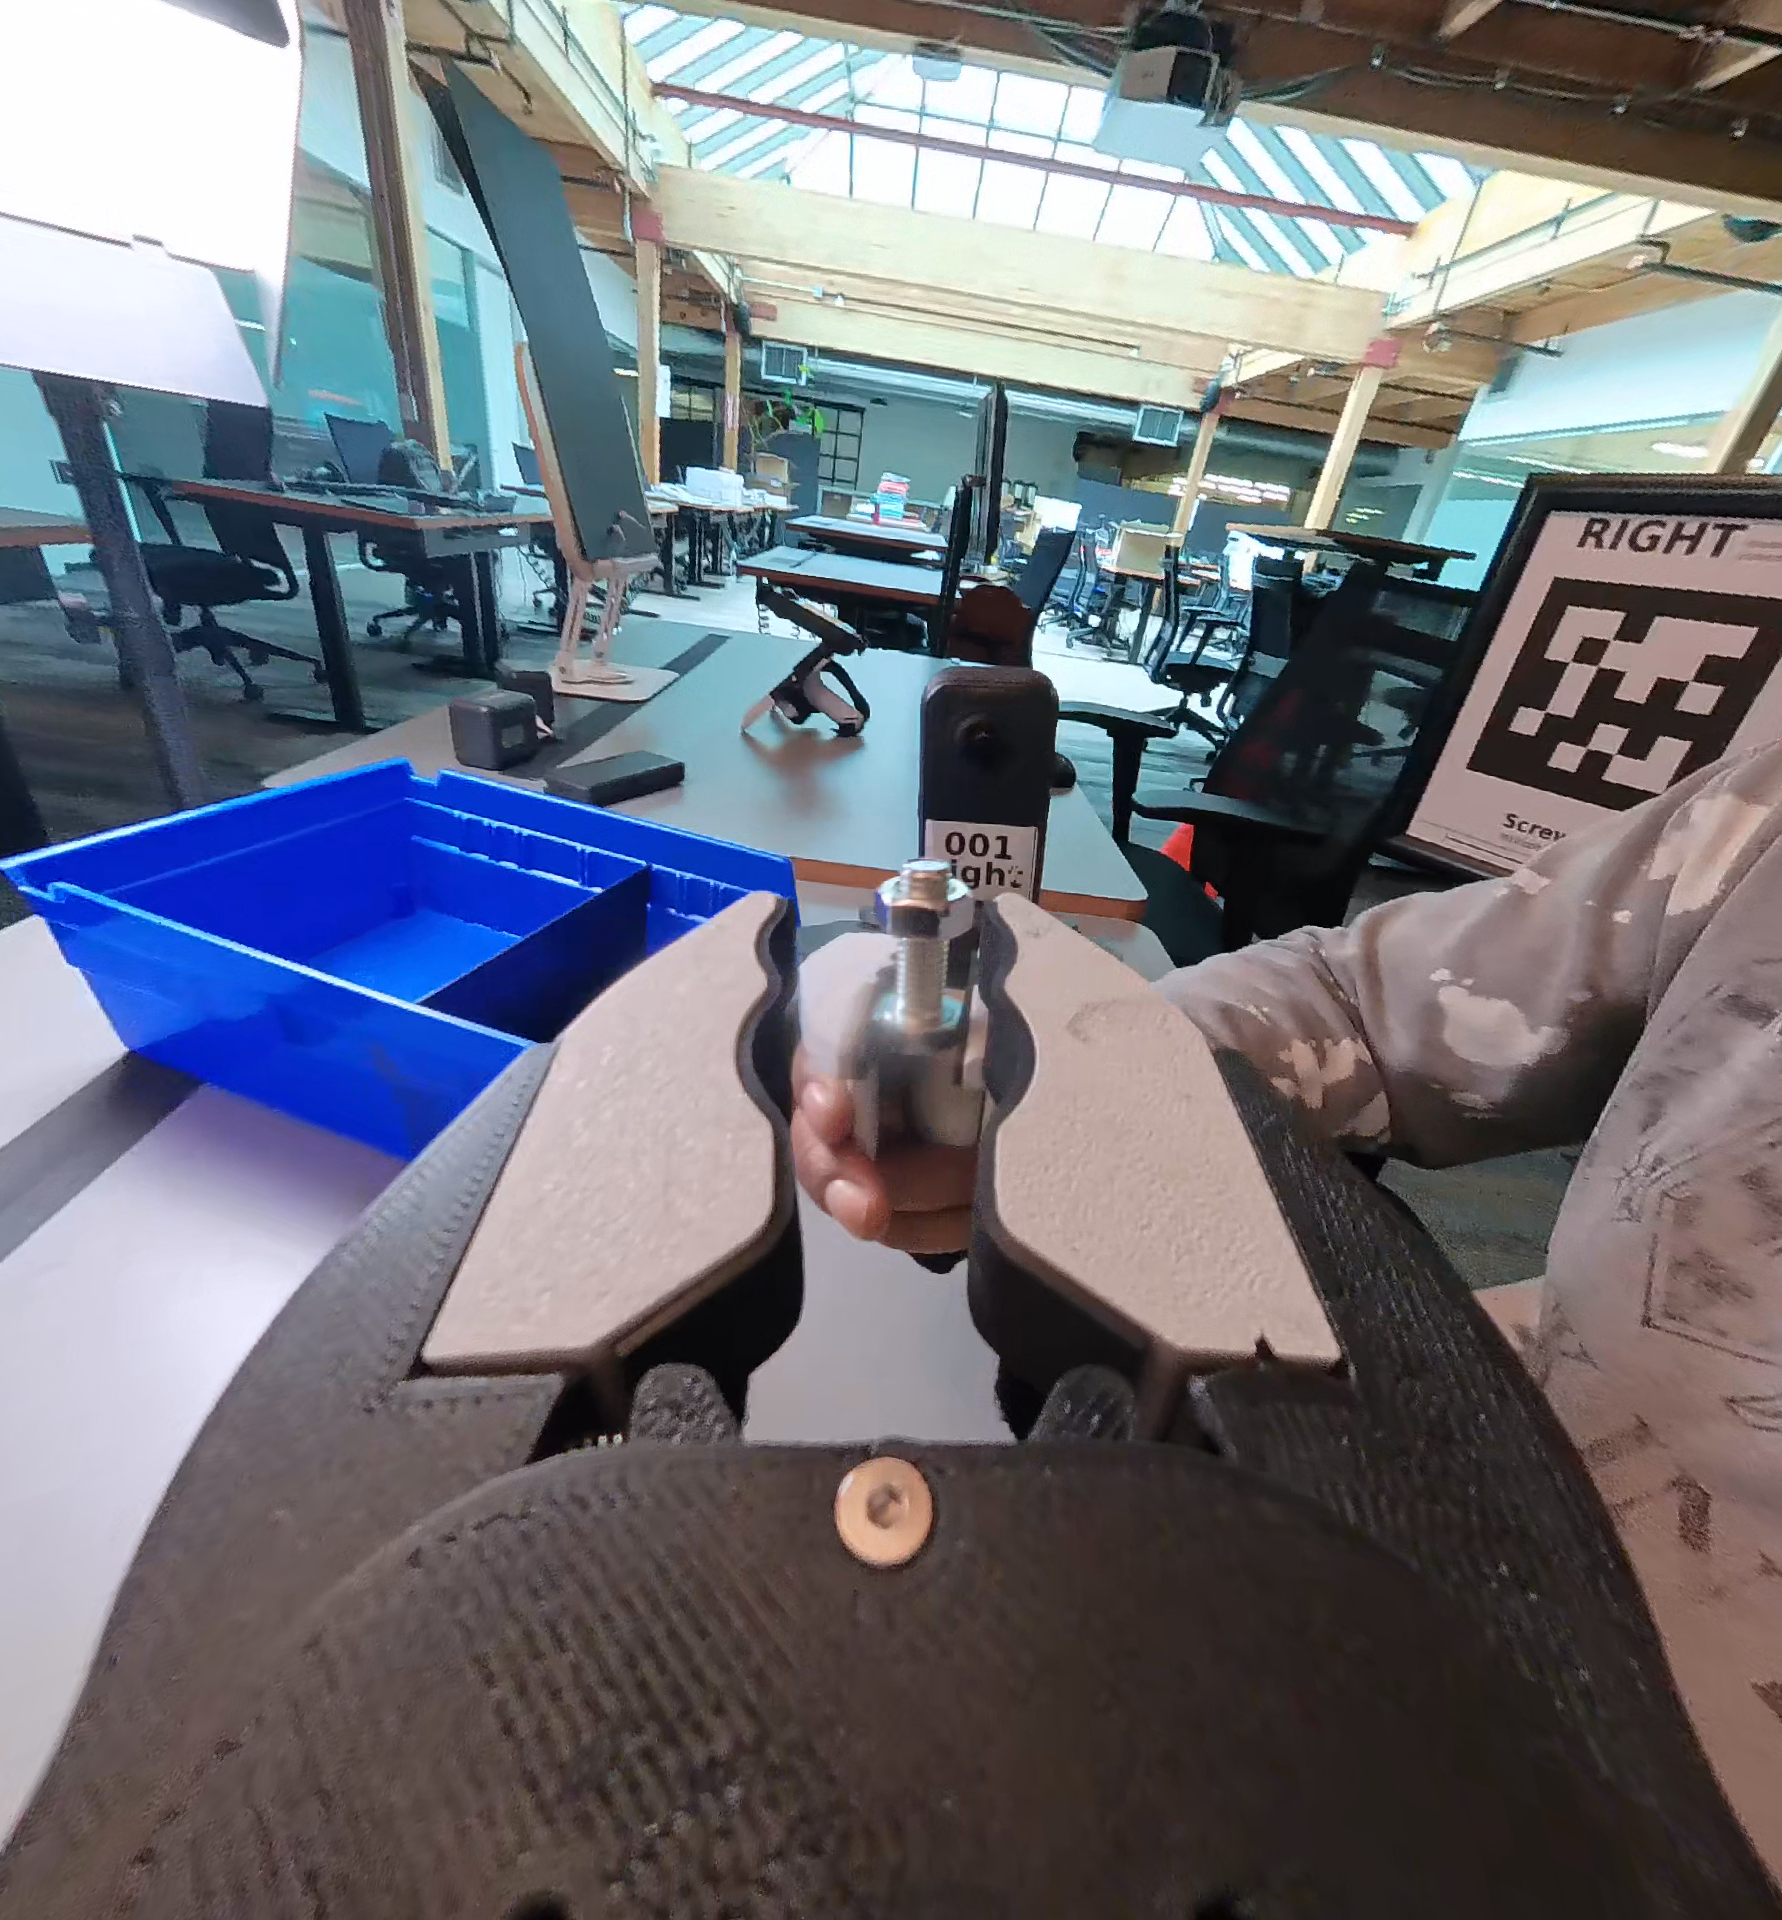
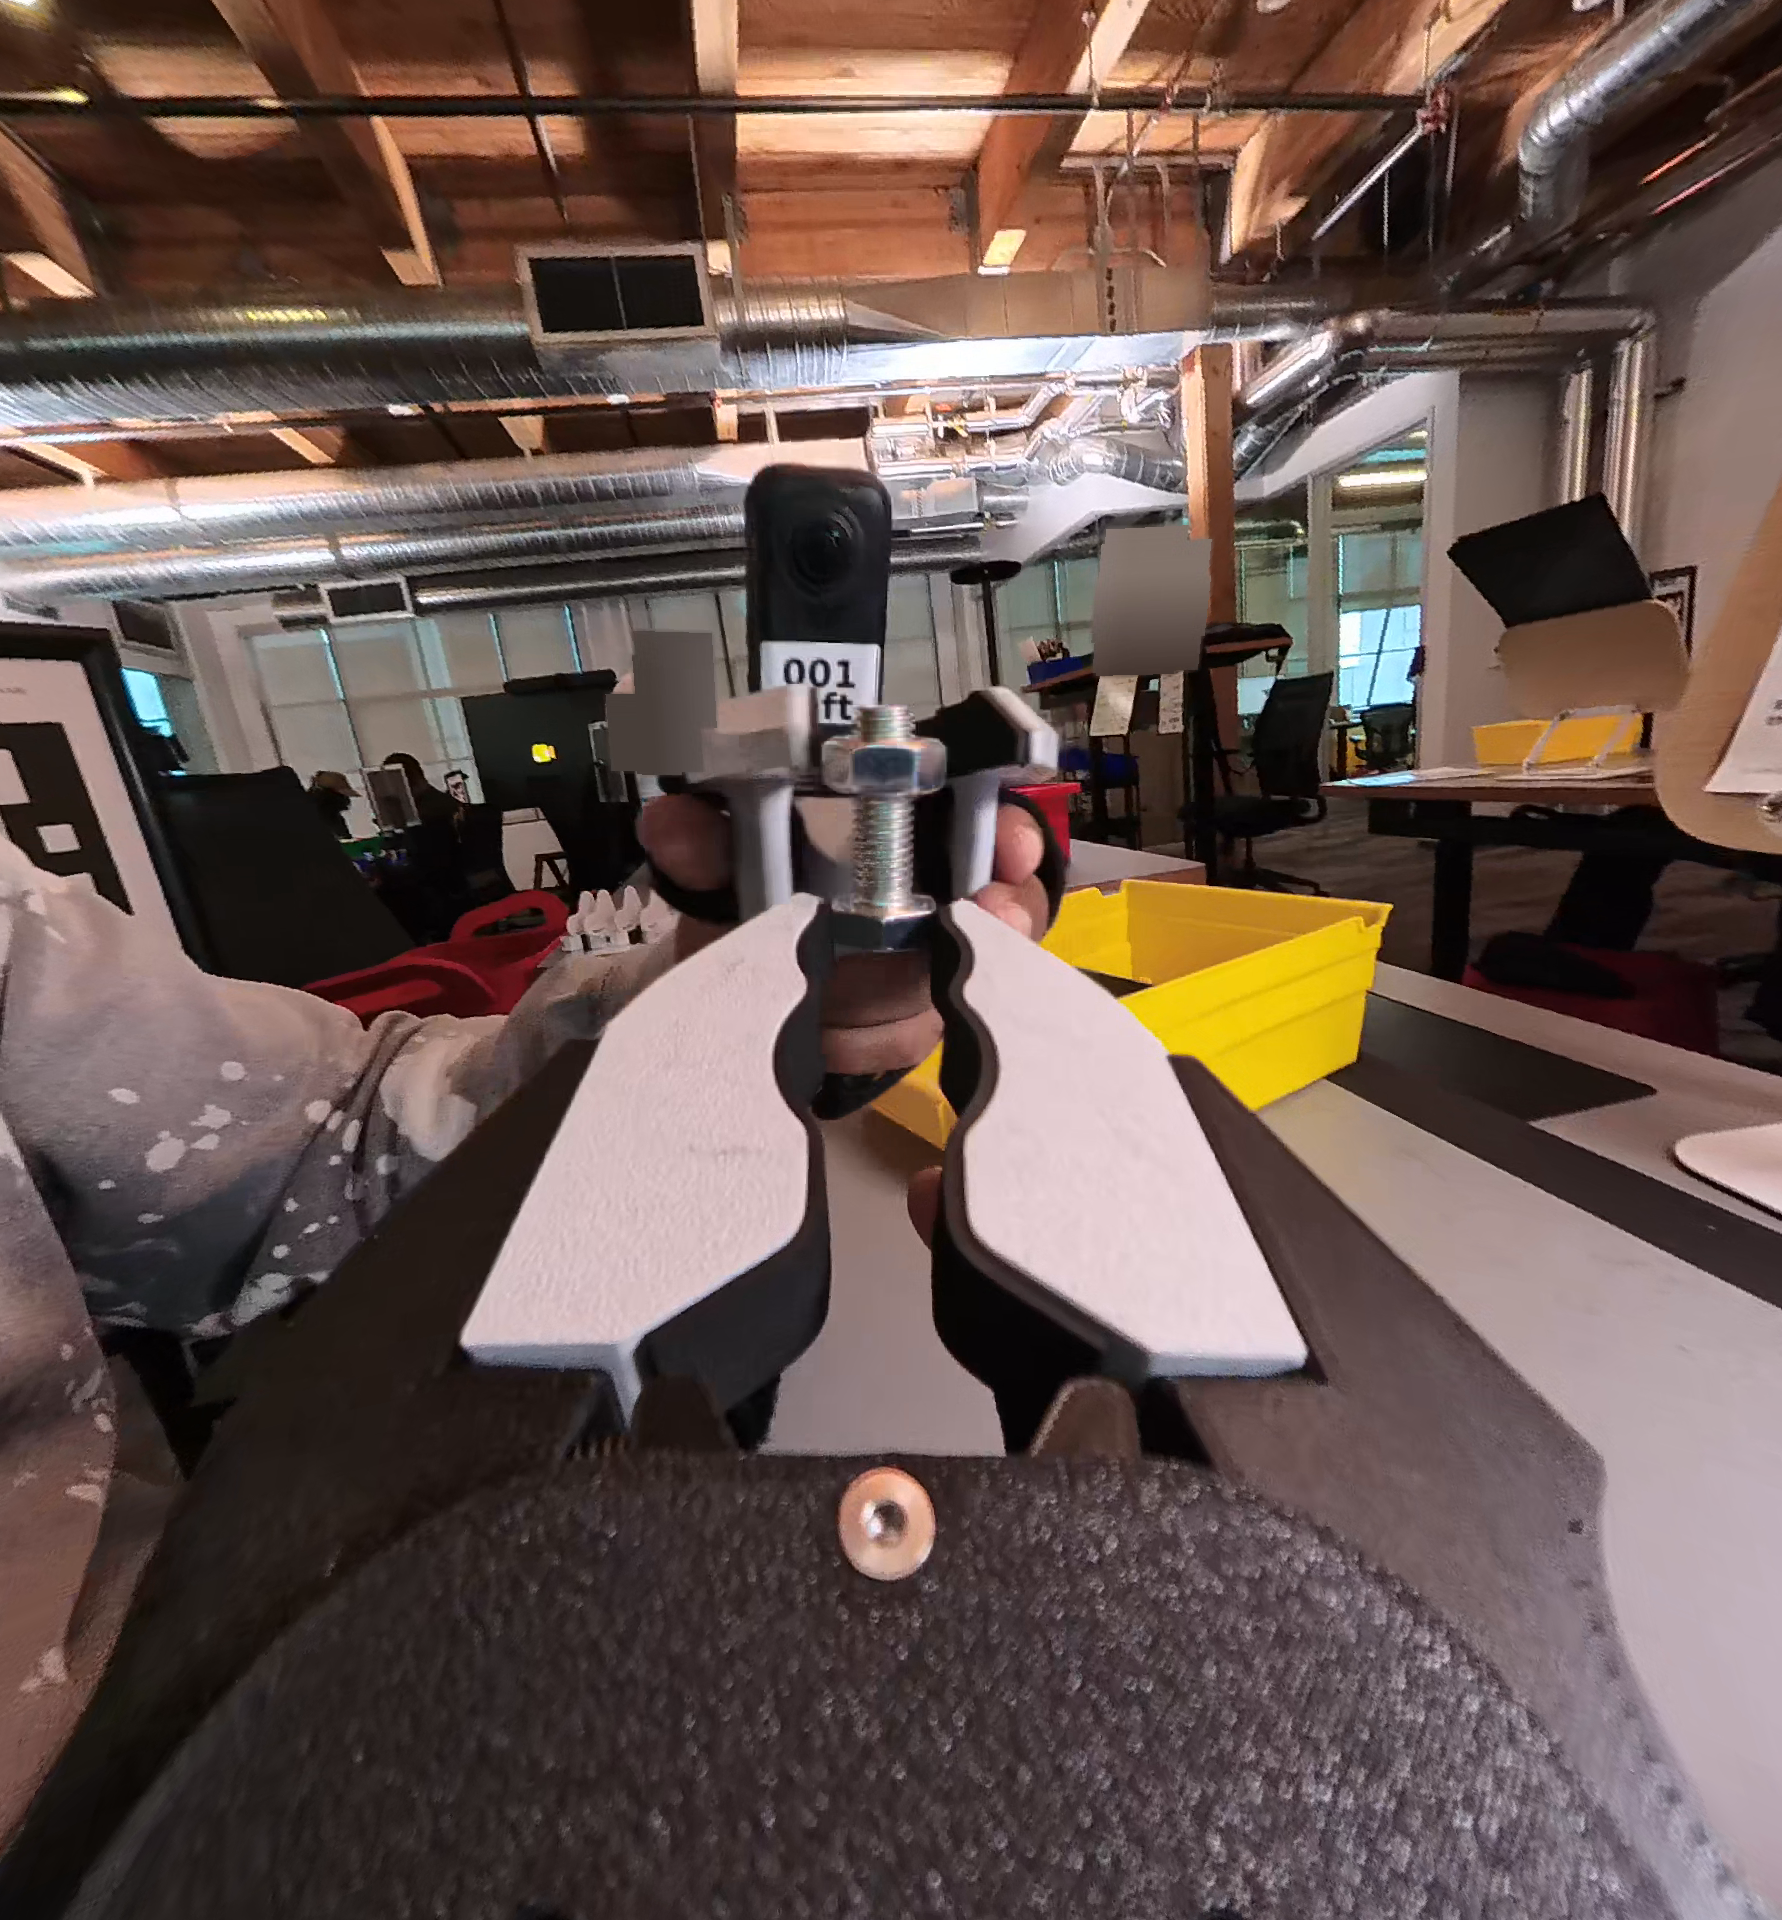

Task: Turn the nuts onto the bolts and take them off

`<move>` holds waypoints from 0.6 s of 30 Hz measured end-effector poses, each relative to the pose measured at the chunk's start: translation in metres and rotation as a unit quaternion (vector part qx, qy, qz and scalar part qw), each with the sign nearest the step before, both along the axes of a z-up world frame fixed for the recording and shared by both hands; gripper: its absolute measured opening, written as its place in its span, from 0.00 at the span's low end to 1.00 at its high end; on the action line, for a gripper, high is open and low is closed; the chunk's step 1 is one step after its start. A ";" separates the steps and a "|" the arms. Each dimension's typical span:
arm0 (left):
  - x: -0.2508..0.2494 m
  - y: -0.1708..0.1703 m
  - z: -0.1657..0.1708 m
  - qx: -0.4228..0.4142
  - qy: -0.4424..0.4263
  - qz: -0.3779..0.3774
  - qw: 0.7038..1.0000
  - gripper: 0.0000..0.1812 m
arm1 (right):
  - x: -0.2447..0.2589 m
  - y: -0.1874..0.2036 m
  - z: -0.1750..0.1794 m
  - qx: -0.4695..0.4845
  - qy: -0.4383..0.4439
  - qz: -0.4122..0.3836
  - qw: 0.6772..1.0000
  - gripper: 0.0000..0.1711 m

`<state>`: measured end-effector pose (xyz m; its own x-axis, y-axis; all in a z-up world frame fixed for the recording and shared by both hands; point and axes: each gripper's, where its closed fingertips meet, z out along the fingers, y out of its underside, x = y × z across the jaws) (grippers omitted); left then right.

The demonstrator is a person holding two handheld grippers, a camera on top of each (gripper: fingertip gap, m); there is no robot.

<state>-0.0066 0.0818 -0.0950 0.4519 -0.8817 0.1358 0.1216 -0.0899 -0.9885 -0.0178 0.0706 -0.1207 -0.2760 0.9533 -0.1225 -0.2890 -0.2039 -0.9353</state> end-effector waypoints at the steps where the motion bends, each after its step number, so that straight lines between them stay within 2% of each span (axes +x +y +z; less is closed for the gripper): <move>1: 0.003 0.001 -0.002 -0.002 0.006 0.003 1.000 0.19 | -0.001 0.000 -0.001 0.001 -0.004 -0.004 1.000 0.10; 3: 0.001 0.003 -0.002 0.001 0.007 0.009 1.000 0.19 | -0.001 -0.001 0.000 0.004 -0.003 -0.005 1.000 0.10; 5: -0.014 0.014 -0.002 -0.011 0.004 0.052 0.999 0.09 | 0.005 -0.003 0.006 -0.003 0.023 0.018 1.000 0.10; 6: -0.022 0.019 -0.005 -0.006 0.012 0.070 0.997 0.09 | 0.008 -0.005 0.010 -0.005 0.030 0.026 0.999 0.10; 12: -0.009 0.005 0.001 -0.004 -0.003 0.019 1.000 0.17 | 0.002 0.003 0.003 -0.005 0.008 -0.002 1.000 0.10; 16: 0.002 0.005 -0.004 0.000 0.018 0.020 1.000 0.19 | -0.001 0.002 0.000 -0.003 -0.002 -0.008 1.000 0.10; 17: -0.001 0.006 -0.003 -0.003 0.014 0.024 1.000 0.17 | 0.000 0.002 0.001 -0.006 0.001 -0.008 1.000 0.10; 18: -0.011 0.015 -0.003 -0.012 0.011 0.061 0.998 0.07 | 0.003 0.002 0.003 -0.010 0.014 0.002 1.000 0.10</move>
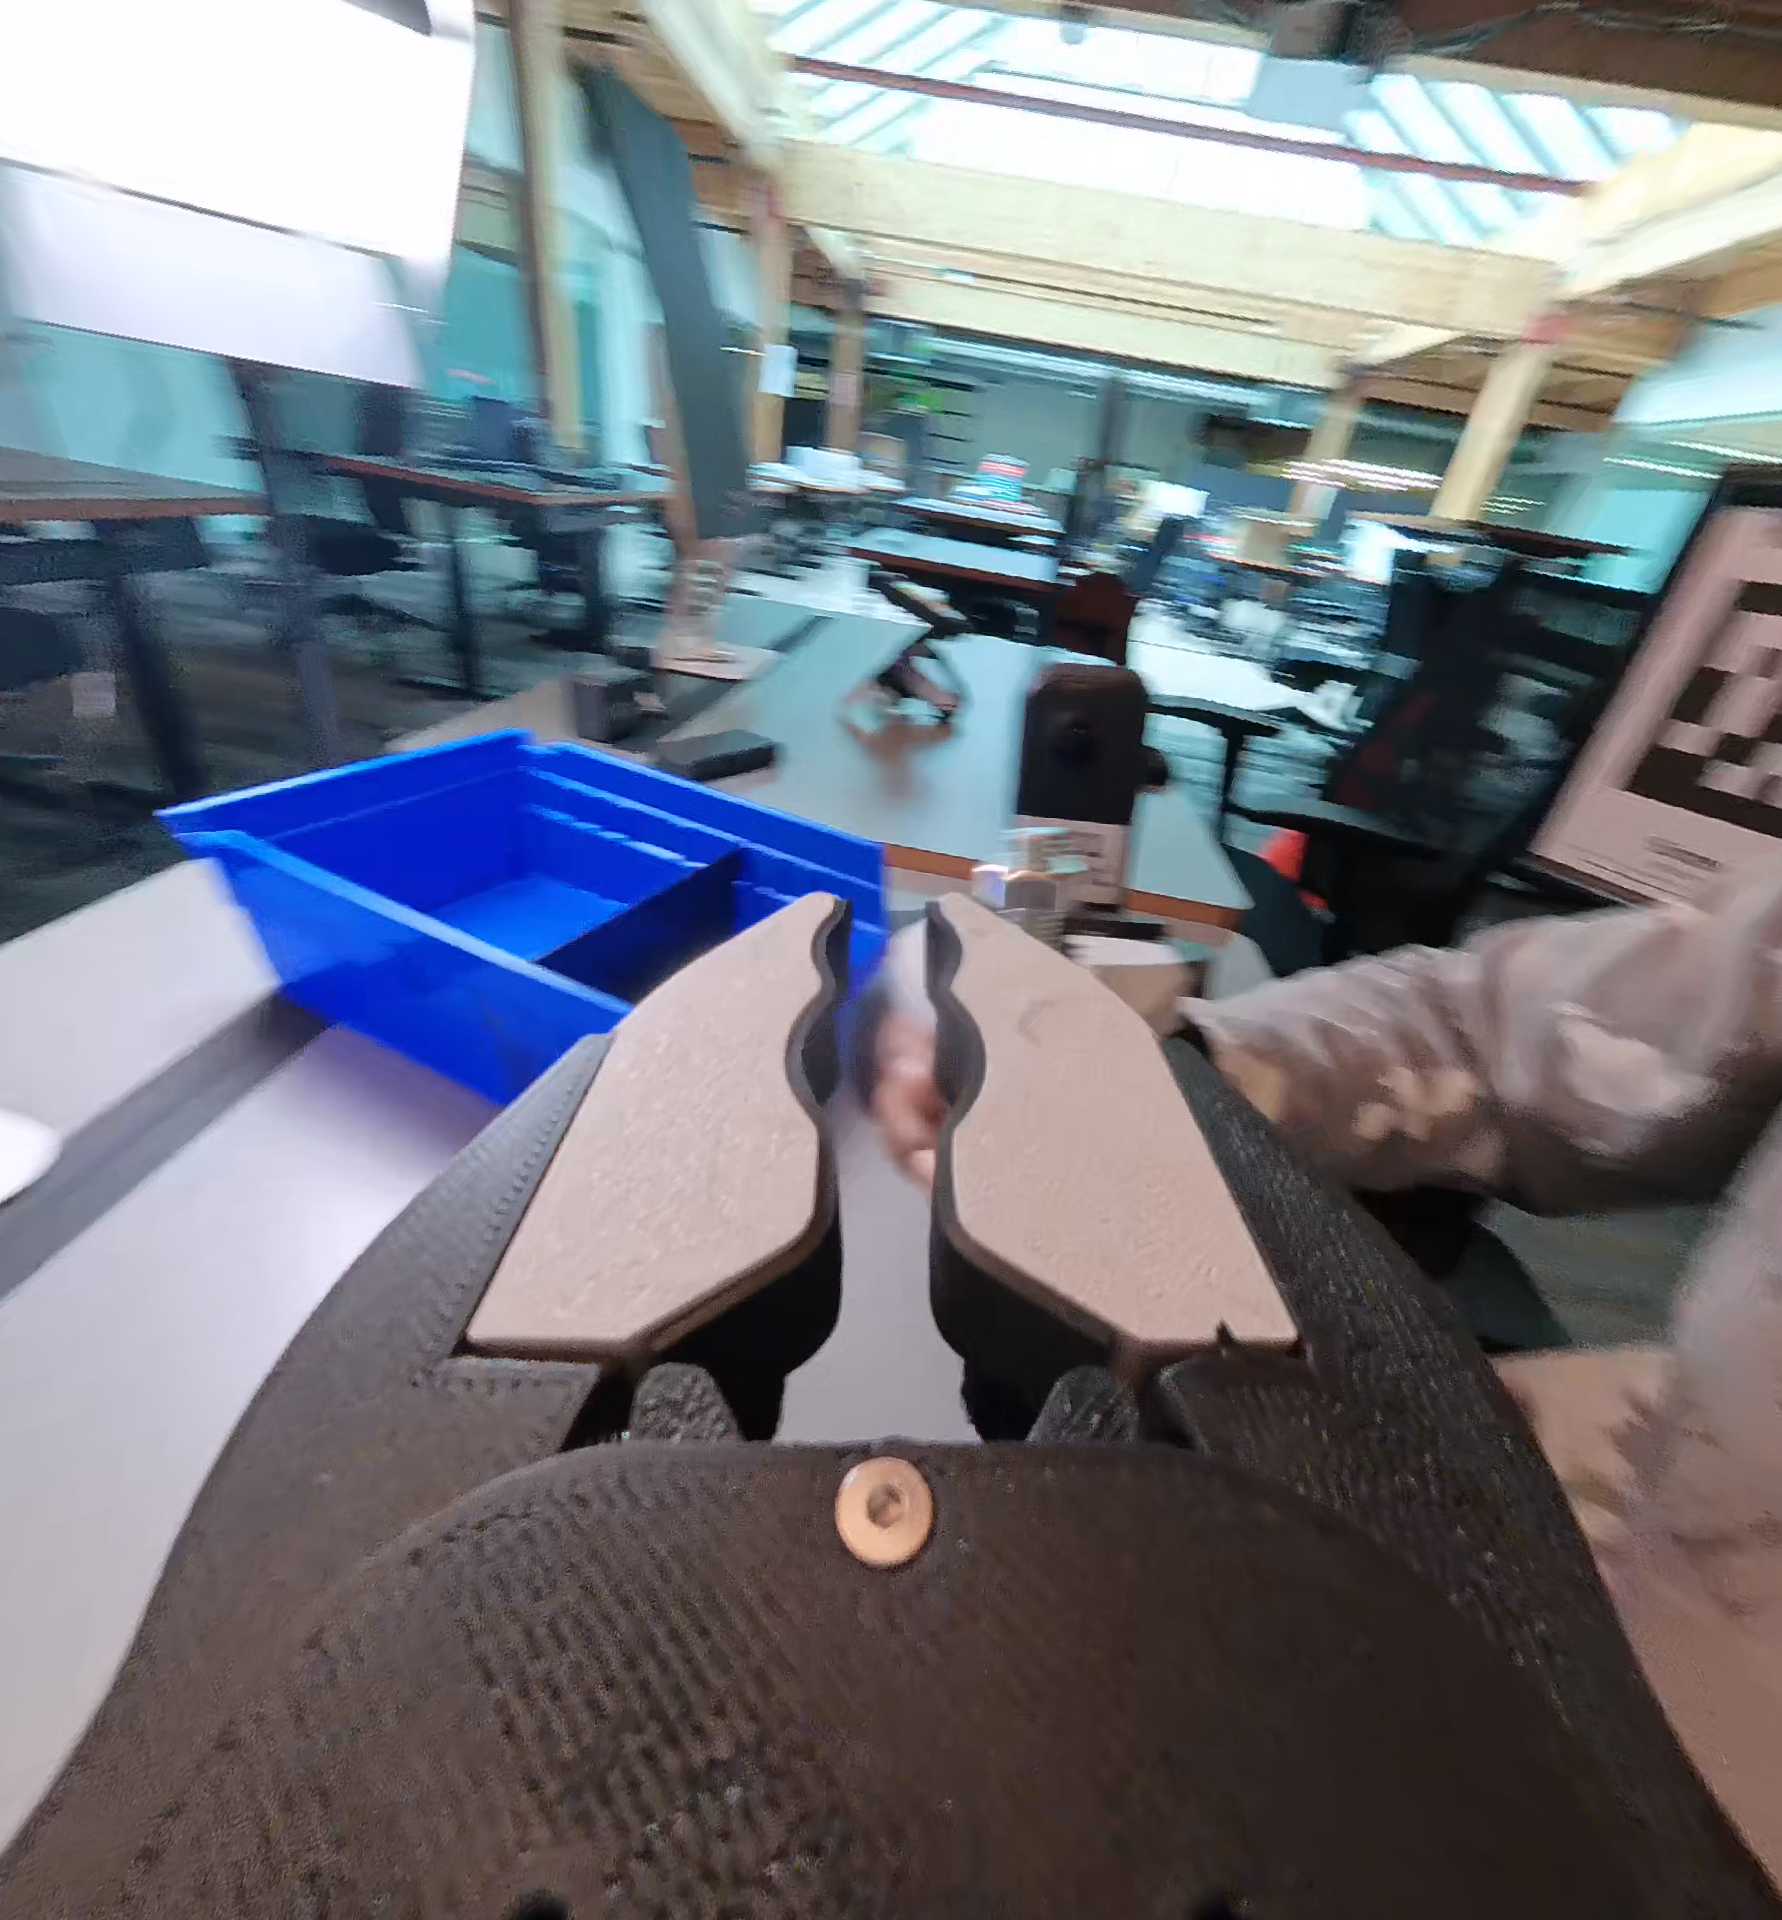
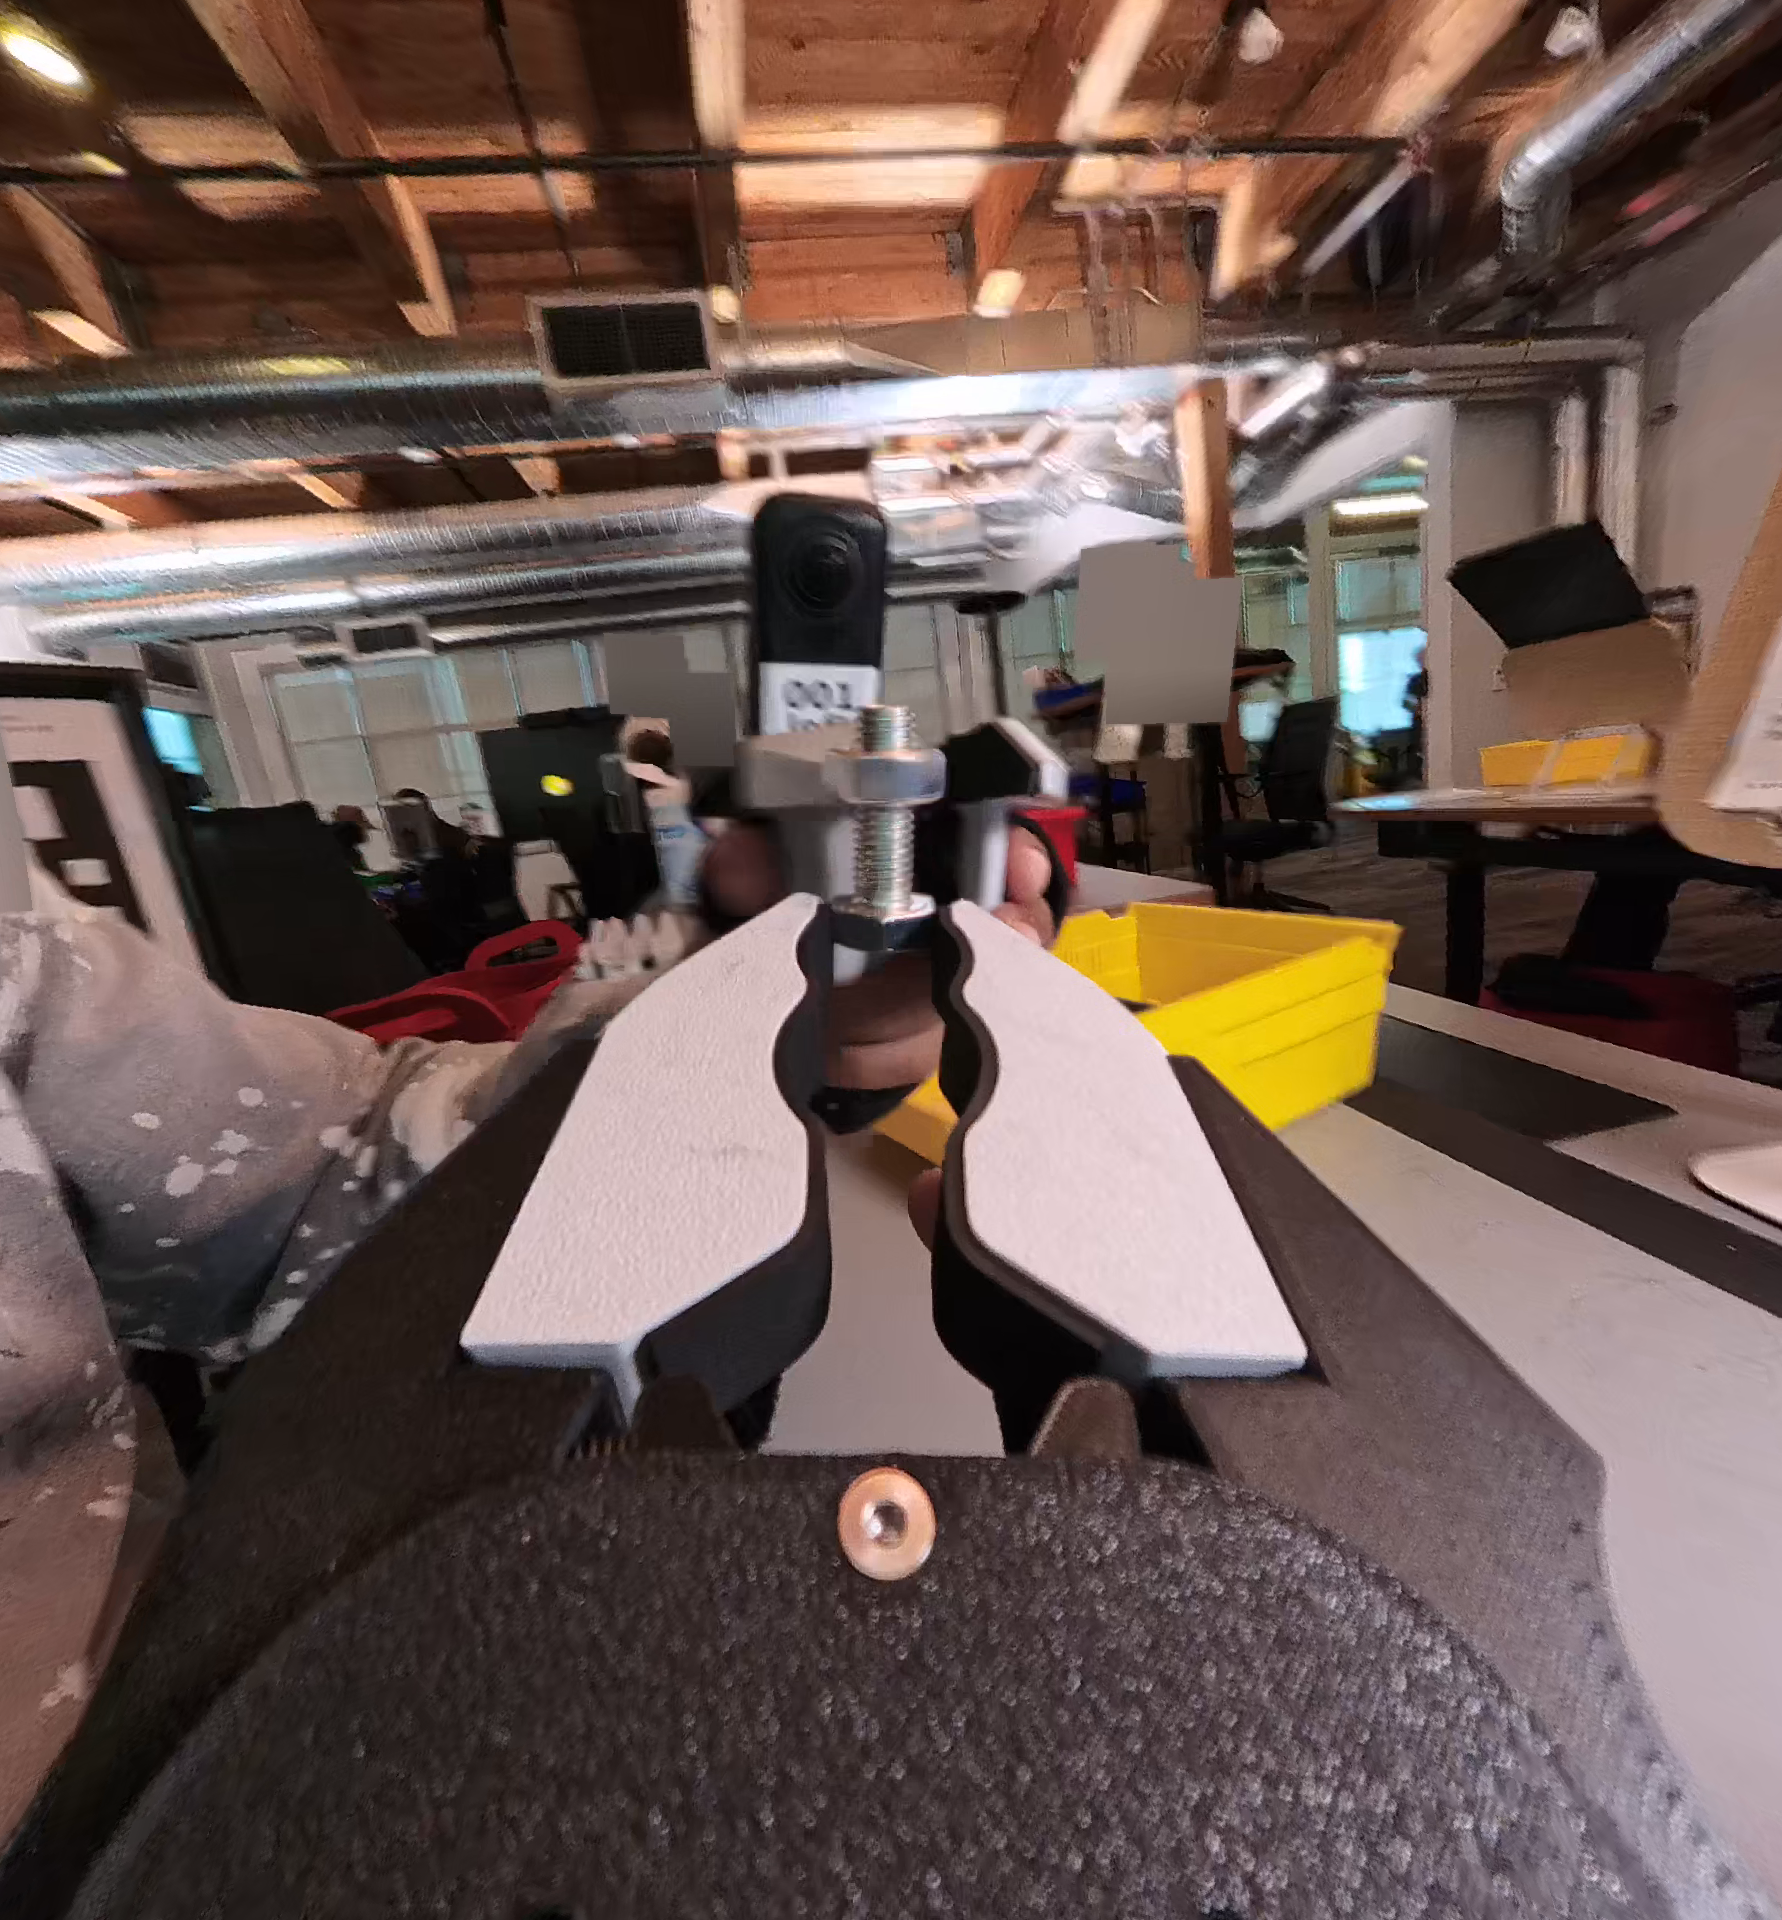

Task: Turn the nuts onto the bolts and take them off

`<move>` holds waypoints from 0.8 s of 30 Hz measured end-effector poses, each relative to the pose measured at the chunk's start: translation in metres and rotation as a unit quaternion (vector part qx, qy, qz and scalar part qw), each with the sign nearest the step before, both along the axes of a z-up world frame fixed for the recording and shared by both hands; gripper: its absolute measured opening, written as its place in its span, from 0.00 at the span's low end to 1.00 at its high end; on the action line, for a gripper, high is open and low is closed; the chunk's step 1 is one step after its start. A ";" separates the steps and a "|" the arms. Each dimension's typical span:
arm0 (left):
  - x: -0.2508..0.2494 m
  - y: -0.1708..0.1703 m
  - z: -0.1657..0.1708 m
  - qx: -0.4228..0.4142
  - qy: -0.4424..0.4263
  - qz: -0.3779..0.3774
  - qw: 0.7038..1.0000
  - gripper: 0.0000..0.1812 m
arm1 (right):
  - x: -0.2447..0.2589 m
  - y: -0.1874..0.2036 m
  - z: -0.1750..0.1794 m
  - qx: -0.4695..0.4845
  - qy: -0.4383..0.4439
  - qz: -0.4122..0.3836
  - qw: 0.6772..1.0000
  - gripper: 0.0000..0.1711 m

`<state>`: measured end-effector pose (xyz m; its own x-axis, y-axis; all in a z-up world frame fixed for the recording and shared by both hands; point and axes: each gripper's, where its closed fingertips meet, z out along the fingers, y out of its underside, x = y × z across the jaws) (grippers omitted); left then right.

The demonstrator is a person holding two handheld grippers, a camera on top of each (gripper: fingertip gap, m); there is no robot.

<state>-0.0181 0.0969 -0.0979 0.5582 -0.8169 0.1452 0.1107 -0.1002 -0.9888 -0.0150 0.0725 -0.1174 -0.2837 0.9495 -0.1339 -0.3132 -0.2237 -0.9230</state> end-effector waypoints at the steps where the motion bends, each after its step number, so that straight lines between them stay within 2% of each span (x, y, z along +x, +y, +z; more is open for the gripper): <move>1: -0.009 0.005 0.000 0.007 0.001 0.023 1.000 0.07 | 0.003 -0.002 0.003 -0.002 0.008 0.012 1.000 0.10; 4: -0.012 0.001 0.004 0.000 -0.011 0.003 1.000 0.12 | 0.003 -0.001 0.004 0.011 0.005 0.000 1.000 0.10; 8: 0.011 -0.012 0.003 0.003 -0.006 -0.045 0.999 0.20 | -0.004 0.003 -0.005 0.007 -0.021 -0.016 1.000 0.10; 12: 0.012 -0.008 -0.004 -0.006 0.014 -0.036 0.999 0.20 | -0.005 0.002 -0.005 0.012 -0.023 -0.020 0.999 0.10; 14: -0.003 0.002 -0.004 -0.010 0.015 0.007 1.000 0.11 | 0.002 0.002 0.000 0.000 0.003 -0.001 1.000 0.10; 15: -0.010 0.005 -0.005 -0.003 0.022 0.023 0.999 0.11 | 0.003 0.002 0.003 -0.002 0.006 0.004 1.000 0.10; 21: 0.005 -0.007 -0.002 -0.007 0.008 -0.031 0.999 0.19 | 0.000 0.005 -0.001 0.004 -0.009 -0.015 1.000 0.10; 24: 0.014 -0.009 -0.006 -0.009 0.023 -0.035 0.999 0.20 | -0.003 0.004 -0.003 0.008 -0.017 -0.019 1.000 0.10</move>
<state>-0.0038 0.0884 -0.1040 0.5055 -0.8520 0.1359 0.0579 -0.1236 -0.9906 -0.0178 0.0763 -0.1205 -0.2422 0.9619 -0.1268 -0.2889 -0.1963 -0.9370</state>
